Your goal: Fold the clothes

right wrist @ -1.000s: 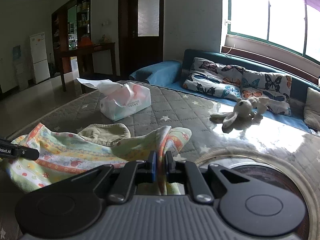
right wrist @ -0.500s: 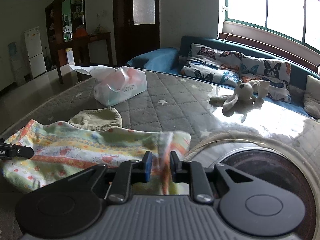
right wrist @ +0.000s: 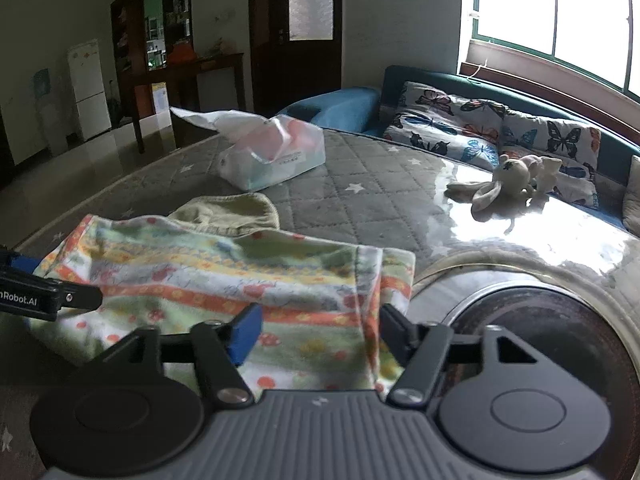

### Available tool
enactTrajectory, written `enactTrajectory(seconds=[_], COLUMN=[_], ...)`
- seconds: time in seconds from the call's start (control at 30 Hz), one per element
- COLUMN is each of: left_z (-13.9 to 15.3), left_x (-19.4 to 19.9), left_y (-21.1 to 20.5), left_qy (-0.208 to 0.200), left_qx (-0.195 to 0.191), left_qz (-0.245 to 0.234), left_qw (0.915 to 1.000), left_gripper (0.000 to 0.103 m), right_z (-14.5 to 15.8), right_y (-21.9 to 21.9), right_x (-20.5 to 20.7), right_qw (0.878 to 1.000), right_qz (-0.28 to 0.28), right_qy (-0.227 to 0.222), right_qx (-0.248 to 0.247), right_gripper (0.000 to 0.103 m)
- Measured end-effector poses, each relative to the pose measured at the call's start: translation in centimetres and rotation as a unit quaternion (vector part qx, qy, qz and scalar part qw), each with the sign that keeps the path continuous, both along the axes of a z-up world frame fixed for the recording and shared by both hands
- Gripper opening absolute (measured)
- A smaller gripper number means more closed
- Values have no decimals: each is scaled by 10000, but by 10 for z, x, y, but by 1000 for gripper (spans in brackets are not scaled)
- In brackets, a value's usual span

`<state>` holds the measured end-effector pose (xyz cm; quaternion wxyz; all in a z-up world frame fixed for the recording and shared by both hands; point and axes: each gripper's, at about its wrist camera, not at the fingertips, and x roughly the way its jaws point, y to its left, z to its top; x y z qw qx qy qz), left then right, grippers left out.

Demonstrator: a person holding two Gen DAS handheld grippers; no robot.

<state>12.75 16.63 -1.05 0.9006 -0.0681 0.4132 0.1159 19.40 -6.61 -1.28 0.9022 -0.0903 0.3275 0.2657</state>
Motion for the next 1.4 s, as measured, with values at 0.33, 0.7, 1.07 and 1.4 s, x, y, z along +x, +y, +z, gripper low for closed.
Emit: enactTrajectory(seconds=[0.33,0.7,1.07,1.4], left_z=[1,2,6,17], left_x=[-10,-19,-26,-43], left_y=[-16,-33,-46,-56], left_qy=[-136,-232,-350,-764], left_qx=[122,191,314,626], left_qz=[-61,-67,-68,-107], left_qw=[9998,9995,9989,9951], left_gripper=[102,103,103,103], right_z=[-3,-5,-4,-3], right_y=[2,-4,-15,-12], right_x=[-17,-35,-43,-53], right_qw=[9999,9999,9998,9997], right_qz=[146,122,-39,-90], right_qy=[47,-27,-160,-232], right_qx=[-38,-99,-107,-79], right_gripper=[88,100,103,103])
